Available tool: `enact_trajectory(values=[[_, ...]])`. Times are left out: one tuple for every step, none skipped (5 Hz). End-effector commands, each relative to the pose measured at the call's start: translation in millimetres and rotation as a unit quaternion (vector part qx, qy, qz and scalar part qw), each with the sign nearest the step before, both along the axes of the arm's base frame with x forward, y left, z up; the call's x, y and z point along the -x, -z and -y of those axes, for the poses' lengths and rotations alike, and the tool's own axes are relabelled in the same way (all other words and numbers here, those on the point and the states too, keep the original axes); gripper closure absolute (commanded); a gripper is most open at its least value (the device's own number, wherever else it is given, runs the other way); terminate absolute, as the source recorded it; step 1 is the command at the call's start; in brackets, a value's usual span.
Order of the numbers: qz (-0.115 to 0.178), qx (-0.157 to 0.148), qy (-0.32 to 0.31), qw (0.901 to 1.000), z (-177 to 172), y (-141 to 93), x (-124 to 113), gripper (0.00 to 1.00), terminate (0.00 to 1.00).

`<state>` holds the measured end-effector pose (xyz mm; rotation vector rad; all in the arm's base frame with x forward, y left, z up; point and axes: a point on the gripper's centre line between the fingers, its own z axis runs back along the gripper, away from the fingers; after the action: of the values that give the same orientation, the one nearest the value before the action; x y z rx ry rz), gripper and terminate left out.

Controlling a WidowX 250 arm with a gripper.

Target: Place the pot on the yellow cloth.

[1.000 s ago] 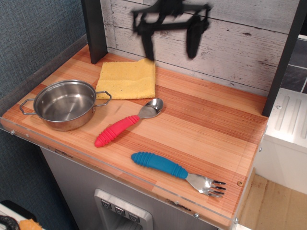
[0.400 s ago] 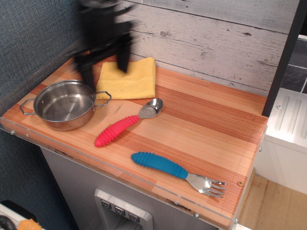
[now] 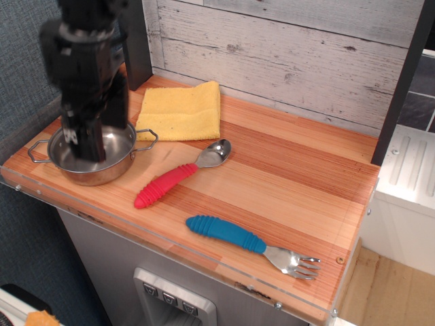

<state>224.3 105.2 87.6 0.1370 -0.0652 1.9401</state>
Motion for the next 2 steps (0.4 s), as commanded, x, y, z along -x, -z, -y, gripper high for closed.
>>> enact_trajectory(values=[[0.024,-0.041,-0.228,0.9724,7.5,18.7,-2.6,0.00,0.00],[0.027,-0.057,-0.249,0.9664,2.7,25.7,-8.7,0.00,0.00]])
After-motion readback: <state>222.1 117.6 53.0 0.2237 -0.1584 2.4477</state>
